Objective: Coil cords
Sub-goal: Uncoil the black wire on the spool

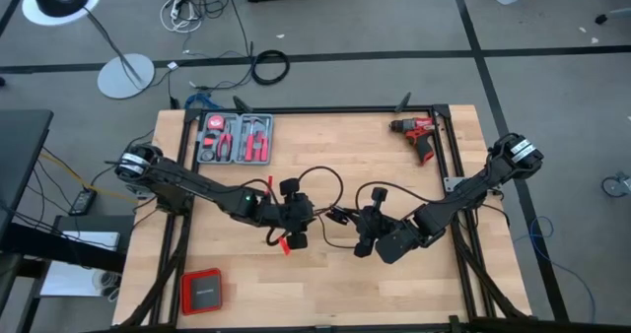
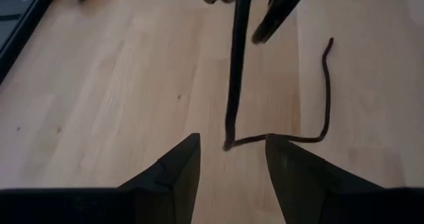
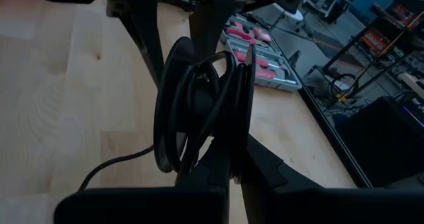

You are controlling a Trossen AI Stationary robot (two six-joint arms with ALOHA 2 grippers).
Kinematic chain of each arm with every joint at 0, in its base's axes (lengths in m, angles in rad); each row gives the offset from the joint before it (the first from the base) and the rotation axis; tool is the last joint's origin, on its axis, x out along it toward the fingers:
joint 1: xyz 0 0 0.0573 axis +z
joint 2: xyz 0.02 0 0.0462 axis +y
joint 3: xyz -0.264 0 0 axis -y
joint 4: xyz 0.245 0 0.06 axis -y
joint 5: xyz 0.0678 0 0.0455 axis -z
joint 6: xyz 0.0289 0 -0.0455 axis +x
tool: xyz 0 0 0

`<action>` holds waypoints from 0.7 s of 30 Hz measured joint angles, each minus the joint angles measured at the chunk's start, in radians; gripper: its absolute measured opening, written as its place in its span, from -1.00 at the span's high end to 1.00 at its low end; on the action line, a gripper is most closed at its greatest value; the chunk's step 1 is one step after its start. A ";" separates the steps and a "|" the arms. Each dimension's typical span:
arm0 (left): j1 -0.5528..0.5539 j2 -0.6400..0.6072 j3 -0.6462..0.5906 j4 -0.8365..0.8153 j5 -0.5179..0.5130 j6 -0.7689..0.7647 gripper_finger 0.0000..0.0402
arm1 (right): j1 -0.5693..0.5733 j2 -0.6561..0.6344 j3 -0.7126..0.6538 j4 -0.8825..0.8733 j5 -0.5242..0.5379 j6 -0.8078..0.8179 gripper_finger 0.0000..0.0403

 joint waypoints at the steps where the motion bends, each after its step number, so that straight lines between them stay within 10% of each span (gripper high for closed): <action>1: 0.001 0.001 0.000 0.007 -0.004 -0.002 0.14 | 0.000 0.000 0.000 0.002 0.000 0.000 0.94; 7: 0.019 0.025 0.000 0.068 -0.016 -0.001 0.30 | 0.002 0.000 0.000 0.014 -0.001 0.000 0.94; 13: 0.025 0.042 0.000 0.047 0.022 0.002 0.92 | 0.005 0.000 0.000 -0.016 -0.004 0.004 0.94; 21: 0.024 0.013 0.000 0.040 0.021 0.004 0.98 | 0.005 -0.001 0.000 -0.048 -0.003 0.030 0.94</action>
